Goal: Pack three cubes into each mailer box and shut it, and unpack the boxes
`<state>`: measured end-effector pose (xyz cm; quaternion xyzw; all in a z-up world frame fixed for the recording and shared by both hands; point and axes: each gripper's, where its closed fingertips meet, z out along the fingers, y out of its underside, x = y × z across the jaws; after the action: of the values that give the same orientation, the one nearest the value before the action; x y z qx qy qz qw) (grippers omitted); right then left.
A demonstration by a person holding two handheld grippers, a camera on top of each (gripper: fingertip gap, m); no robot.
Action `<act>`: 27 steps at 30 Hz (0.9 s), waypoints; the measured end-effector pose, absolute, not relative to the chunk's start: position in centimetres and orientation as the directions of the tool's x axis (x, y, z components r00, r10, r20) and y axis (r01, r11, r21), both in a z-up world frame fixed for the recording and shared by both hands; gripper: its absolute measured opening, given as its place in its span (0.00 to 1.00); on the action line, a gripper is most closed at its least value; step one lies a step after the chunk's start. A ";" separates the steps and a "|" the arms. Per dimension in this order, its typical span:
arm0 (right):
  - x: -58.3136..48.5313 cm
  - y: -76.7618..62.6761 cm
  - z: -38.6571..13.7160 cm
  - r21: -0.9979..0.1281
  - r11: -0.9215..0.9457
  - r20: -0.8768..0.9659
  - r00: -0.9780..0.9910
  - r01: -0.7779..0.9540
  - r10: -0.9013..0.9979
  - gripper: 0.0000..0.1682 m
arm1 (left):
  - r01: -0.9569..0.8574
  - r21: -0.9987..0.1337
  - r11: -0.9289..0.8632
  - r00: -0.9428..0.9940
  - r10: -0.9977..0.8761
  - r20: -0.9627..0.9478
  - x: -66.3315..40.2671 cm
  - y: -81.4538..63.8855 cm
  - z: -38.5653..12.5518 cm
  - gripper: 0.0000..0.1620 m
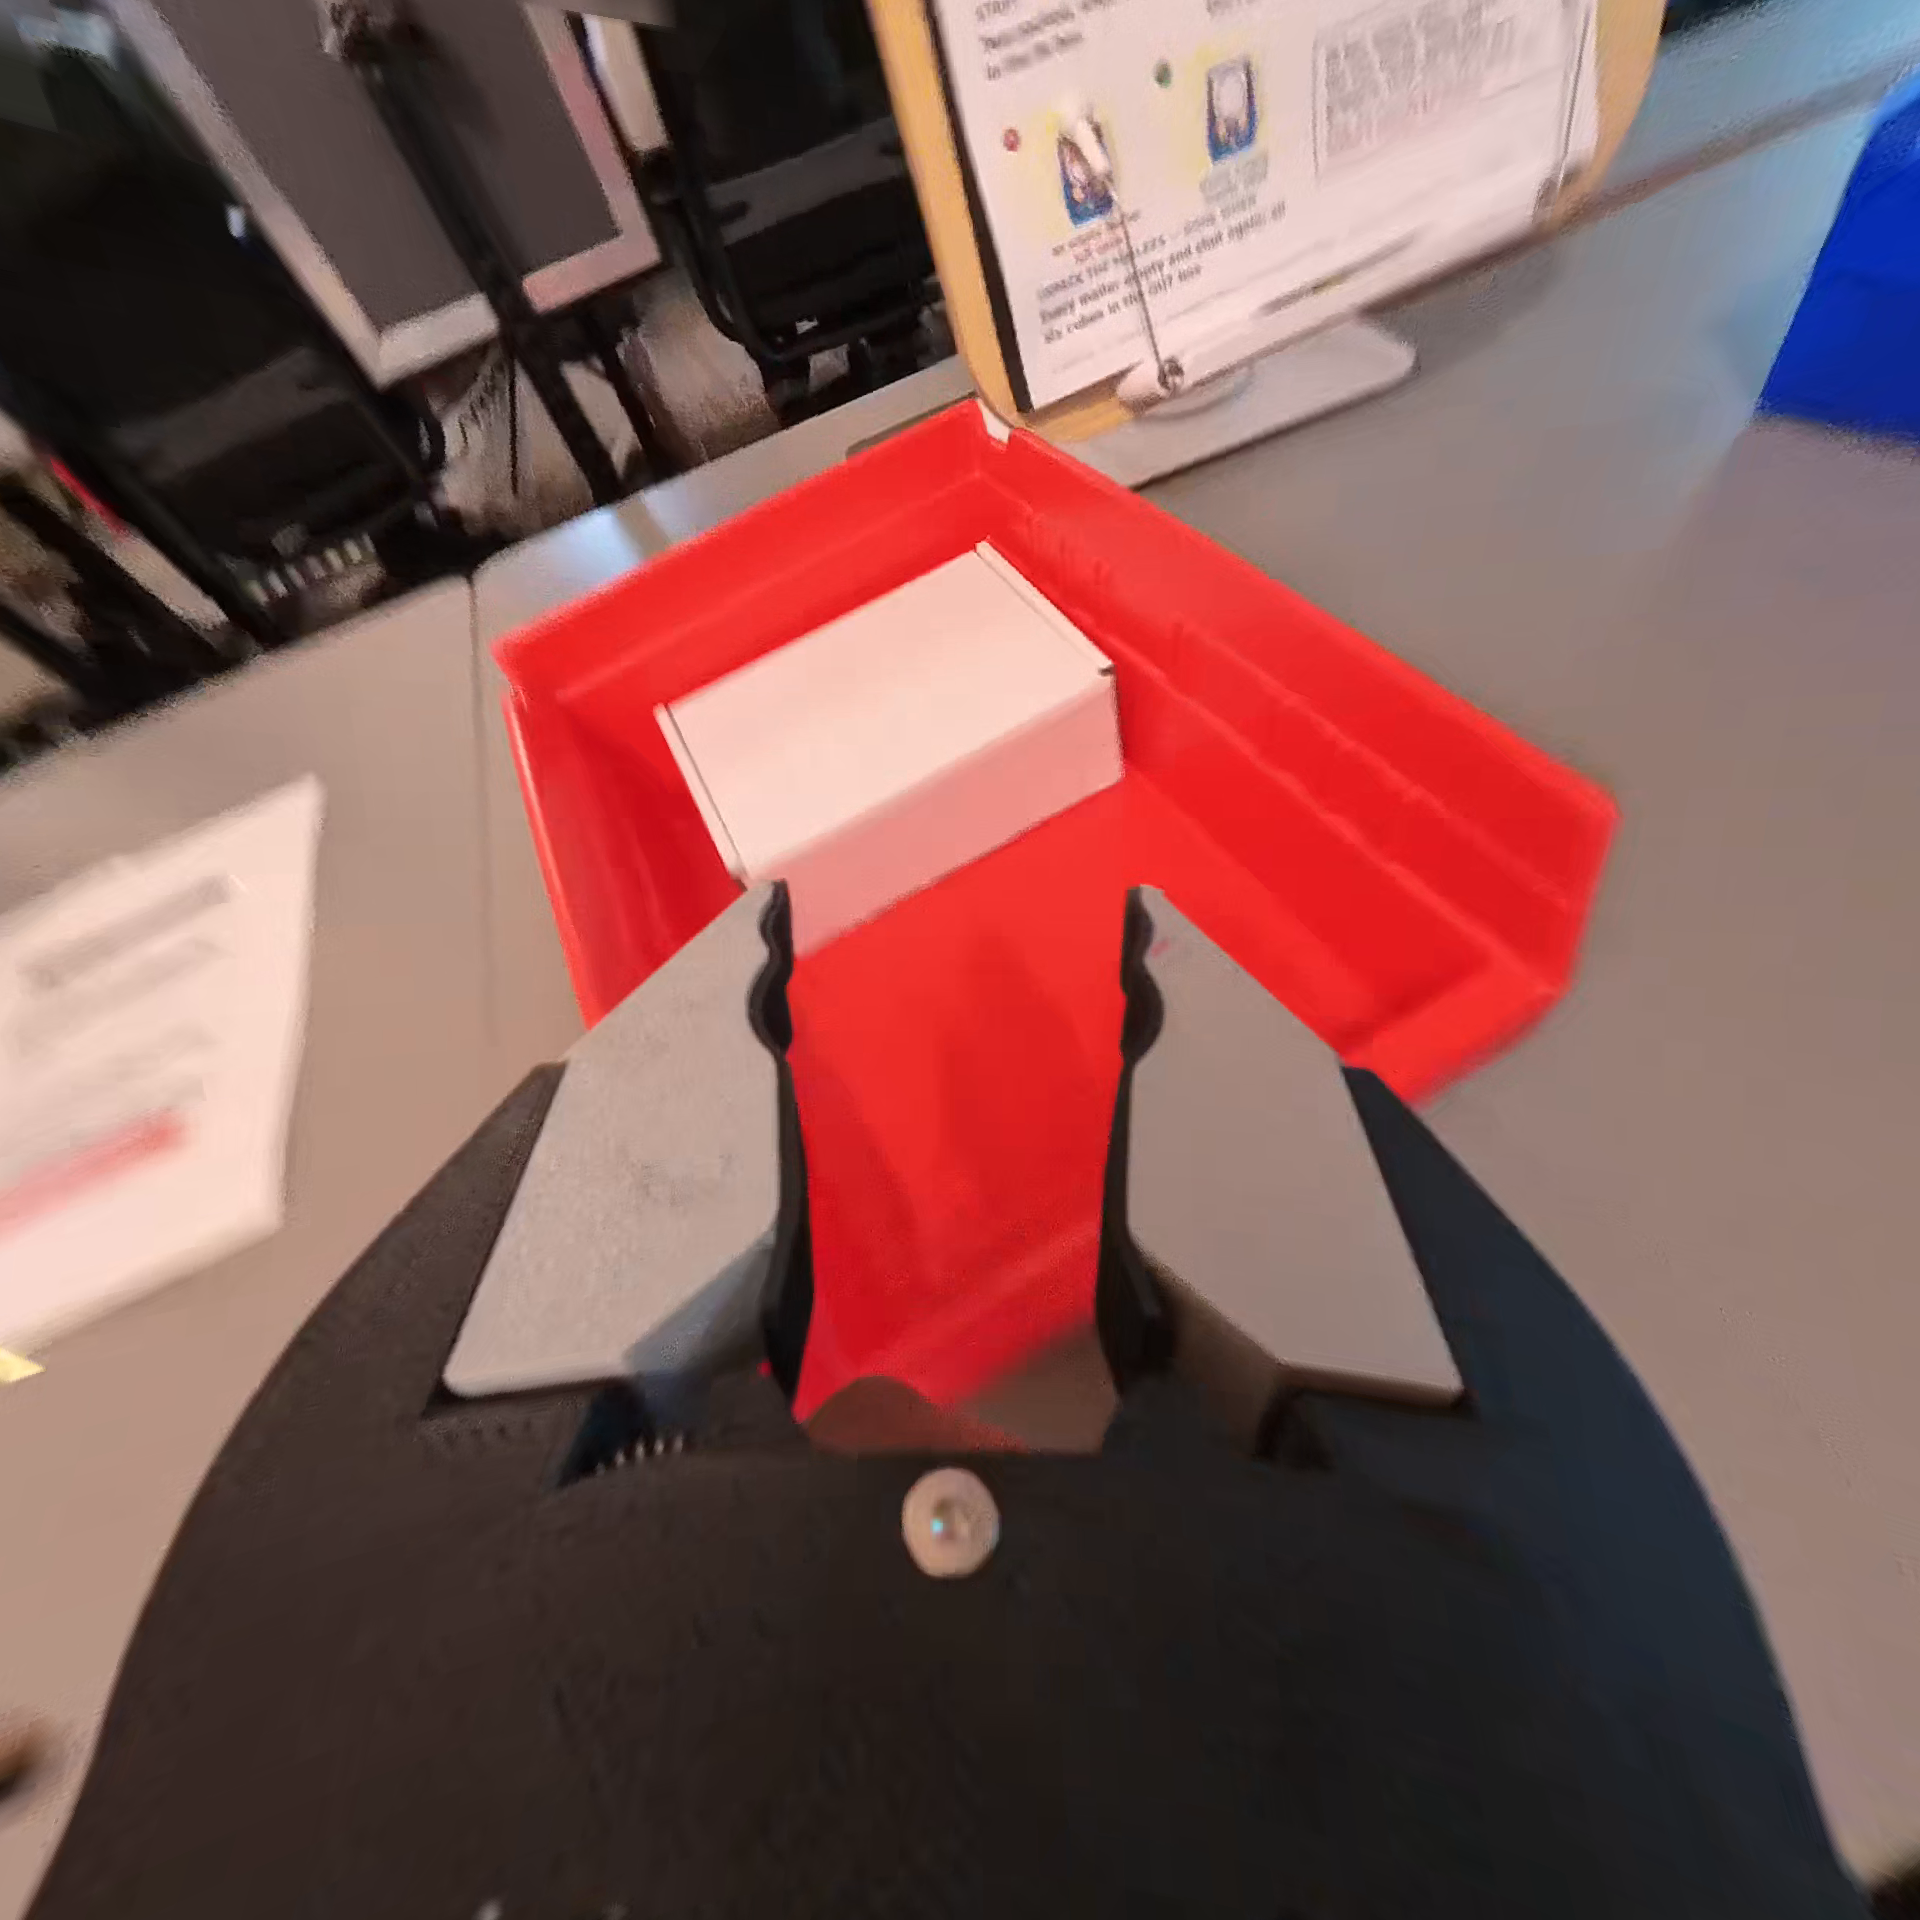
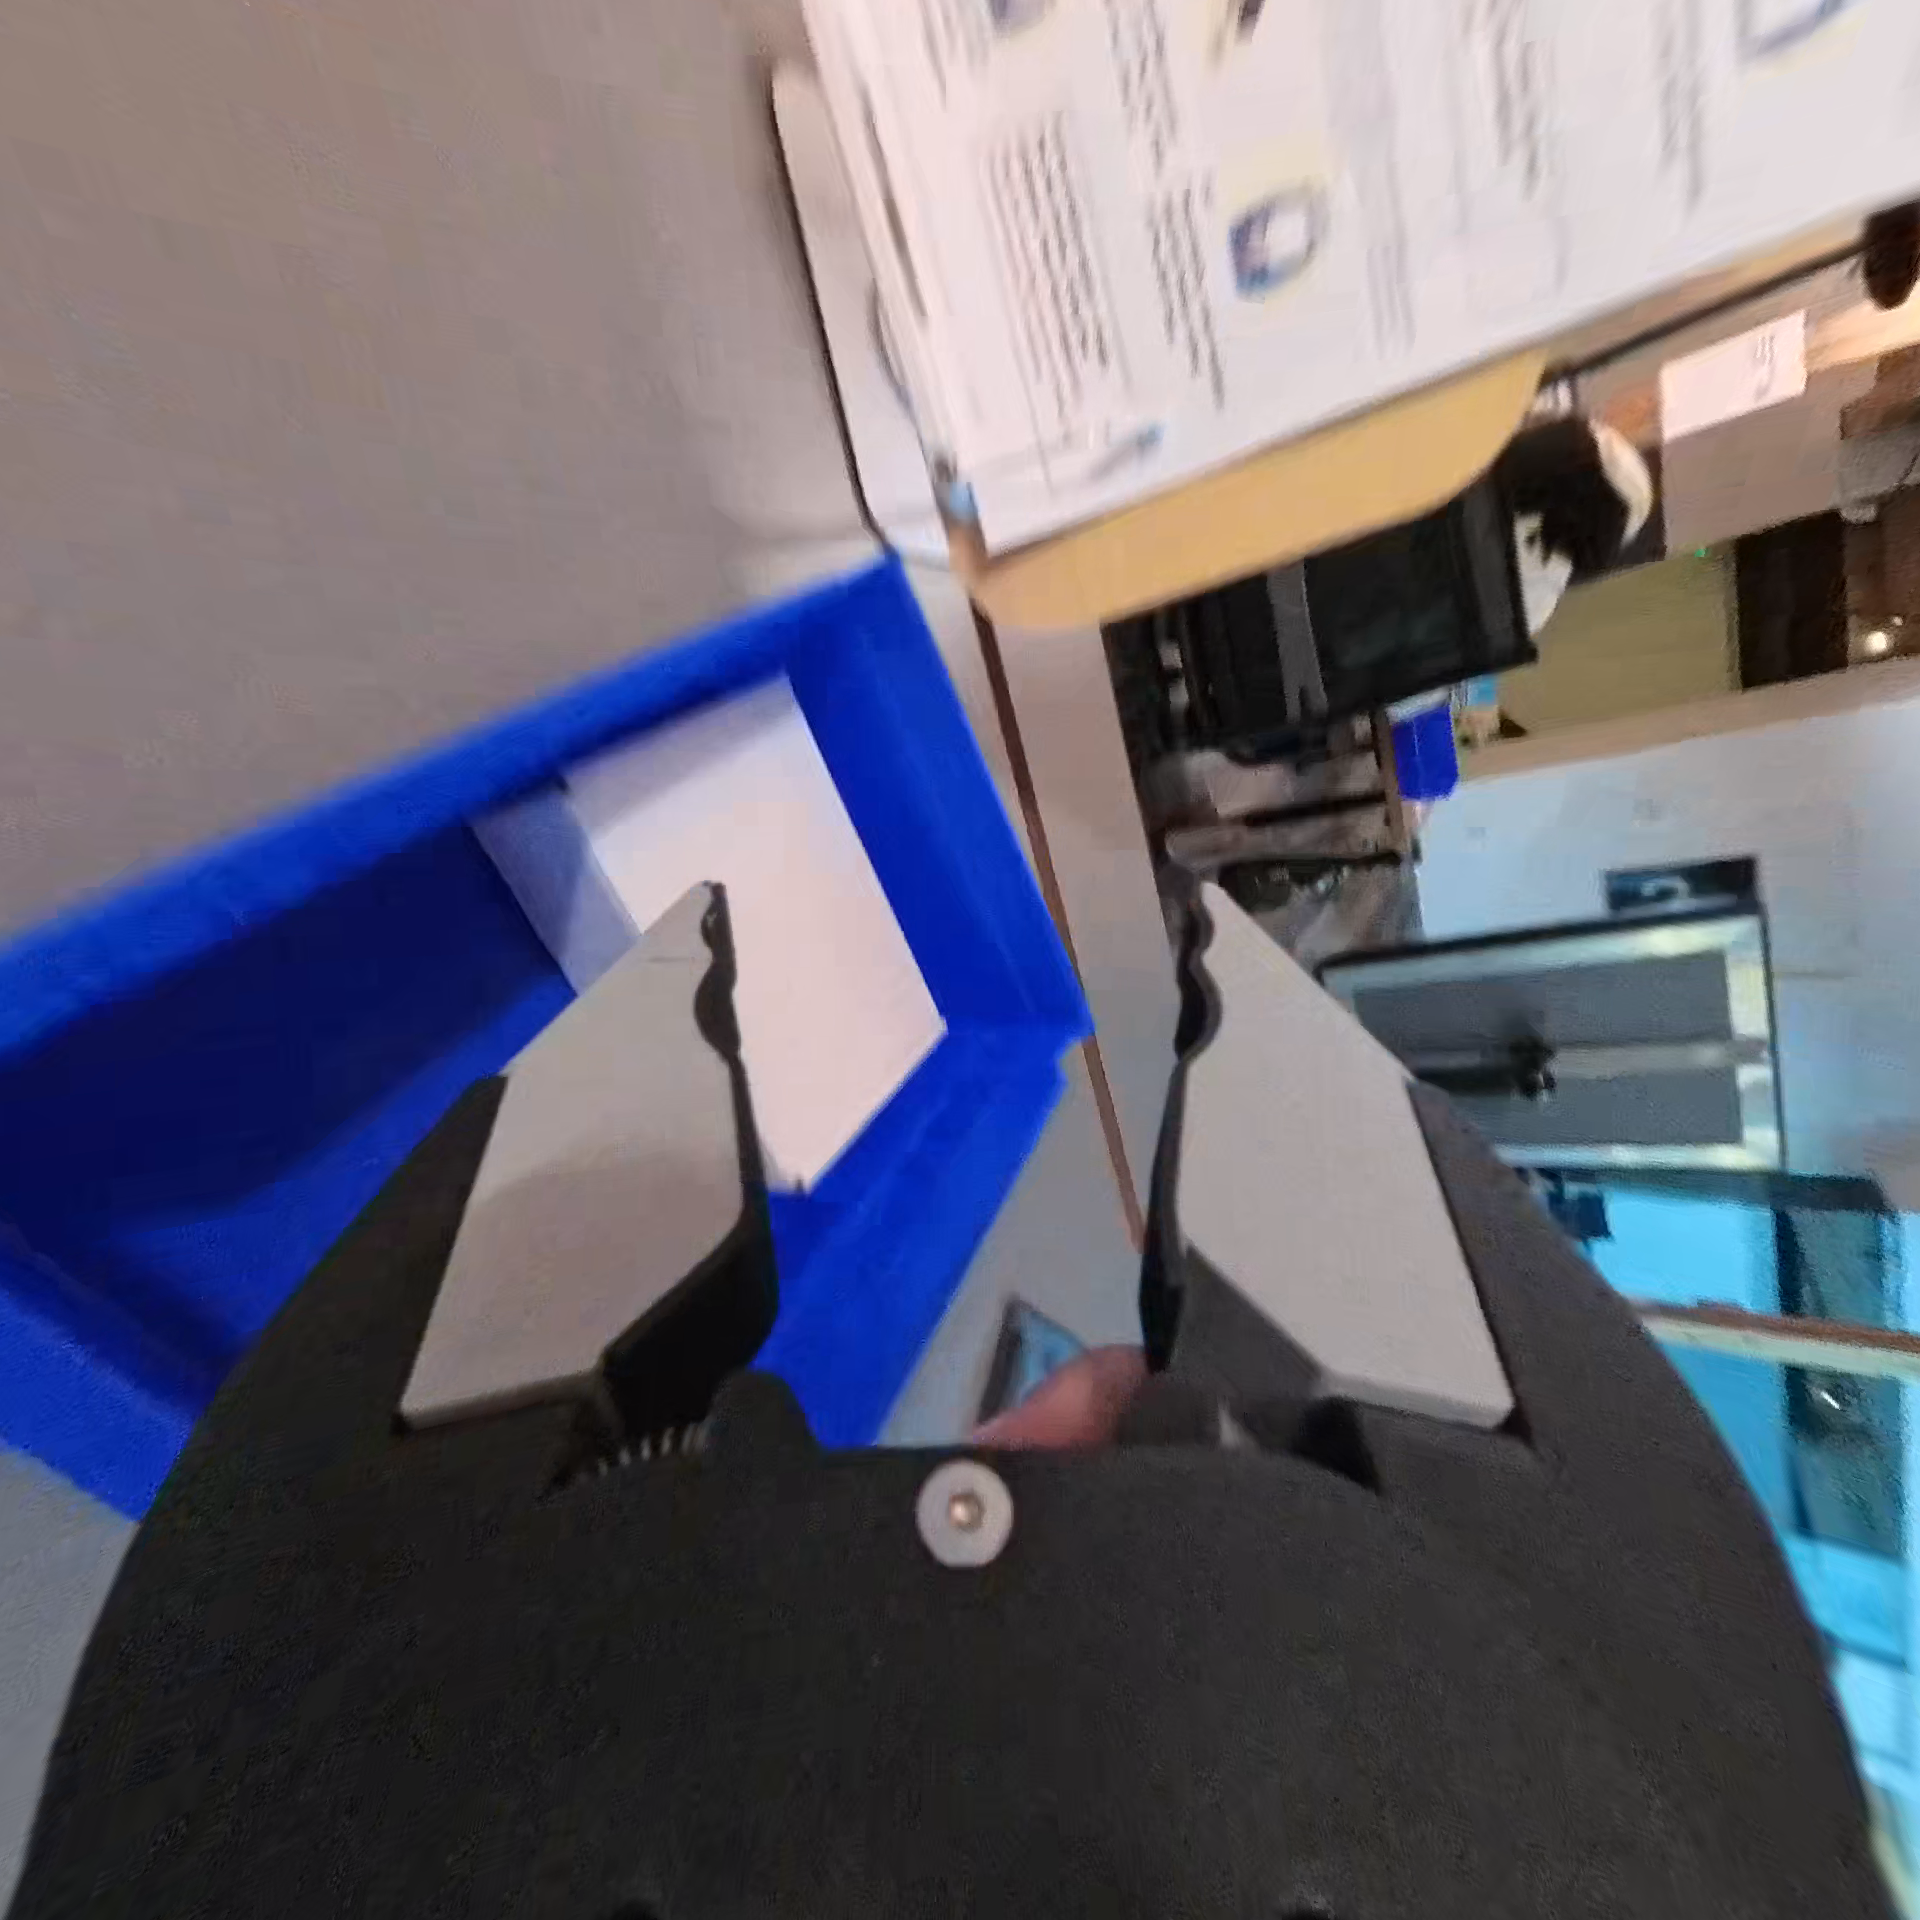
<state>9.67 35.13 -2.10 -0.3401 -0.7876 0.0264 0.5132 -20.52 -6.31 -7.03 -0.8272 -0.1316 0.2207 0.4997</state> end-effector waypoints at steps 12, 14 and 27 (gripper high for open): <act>2.6 11.8 -3.8 -0.675 0.732 0.611 -0.484 0.095 0.626 0.52 | -0.592 -0.015 -0.806 0.587 -0.419 -0.693 -31.2 1.4 -17.1 0.46; 2.5 10.3 -6.0 -0.679 0.729 0.585 -0.533 0.091 0.612 0.52 | -0.602 0.082 -0.795 0.552 -0.488 -0.676 -32.8 1.5 -17.9 0.45; 0.4 6.5 -9.5 -0.808 0.582 0.426 -0.593 0.090 0.683 0.48 | -0.637 0.028 -0.770 0.706 -0.598 -0.380 -34.1 3.1 -16.1 0.36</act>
<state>0.44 6.50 -9.47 -0.2405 -0.8034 0.3886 0.3817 -34.10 3.06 -16.13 -0.9221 0.3347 0.1869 0.0528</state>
